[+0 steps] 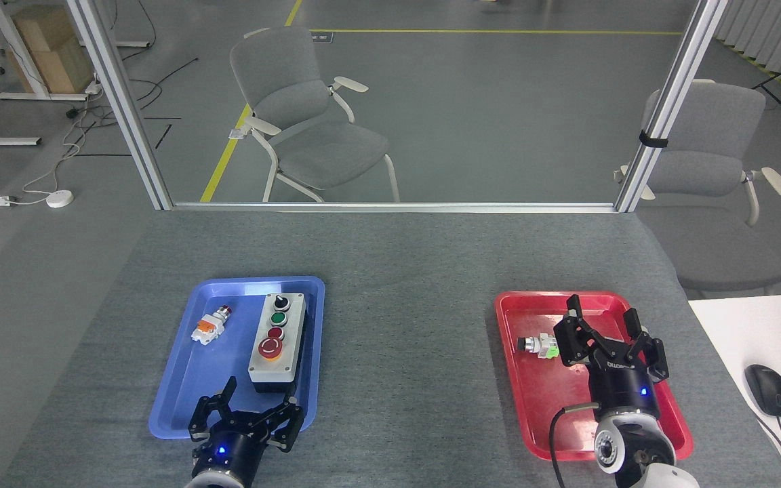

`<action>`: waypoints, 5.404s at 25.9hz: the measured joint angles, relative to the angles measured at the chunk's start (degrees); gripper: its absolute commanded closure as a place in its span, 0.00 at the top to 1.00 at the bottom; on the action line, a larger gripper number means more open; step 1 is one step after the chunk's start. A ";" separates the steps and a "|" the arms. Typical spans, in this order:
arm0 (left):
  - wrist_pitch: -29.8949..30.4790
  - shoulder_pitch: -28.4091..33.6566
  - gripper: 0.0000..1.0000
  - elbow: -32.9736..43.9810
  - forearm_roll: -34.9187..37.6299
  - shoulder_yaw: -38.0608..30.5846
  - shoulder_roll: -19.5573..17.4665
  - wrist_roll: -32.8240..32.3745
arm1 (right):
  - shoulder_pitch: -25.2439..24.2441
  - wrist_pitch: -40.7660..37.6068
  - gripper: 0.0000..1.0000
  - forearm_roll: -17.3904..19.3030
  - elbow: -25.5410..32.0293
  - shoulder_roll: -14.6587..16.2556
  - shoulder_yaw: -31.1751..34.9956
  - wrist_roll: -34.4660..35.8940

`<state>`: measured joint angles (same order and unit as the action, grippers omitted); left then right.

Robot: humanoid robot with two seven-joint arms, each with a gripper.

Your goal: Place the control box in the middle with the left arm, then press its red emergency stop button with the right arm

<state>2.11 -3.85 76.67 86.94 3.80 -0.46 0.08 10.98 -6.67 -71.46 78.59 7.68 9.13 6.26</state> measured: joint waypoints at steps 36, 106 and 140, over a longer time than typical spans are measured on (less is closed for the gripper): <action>-1.15 -21.69 0.95 -31.03 -2.59 -0.02 1.06 -2.86 | -0.87 -2.47 1.00 4.88 0.14 0.48 1.27 -0.66; 0.54 -18.79 0.99 -21.24 -12.00 28.53 1.06 -2.22 | -0.88 -2.85 0.77 4.85 0.07 0.66 1.35 -0.09; 17.30 -9.73 0.99 -1.56 -20.55 -25.65 -14.19 -2.10 | 8.21 -0.88 0.00 4.48 -6.53 -1.20 -17.63 -0.57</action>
<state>19.41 -13.57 75.11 66.39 -21.86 -14.65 -2.02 19.18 -7.55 -66.97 72.06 6.48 -8.50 5.69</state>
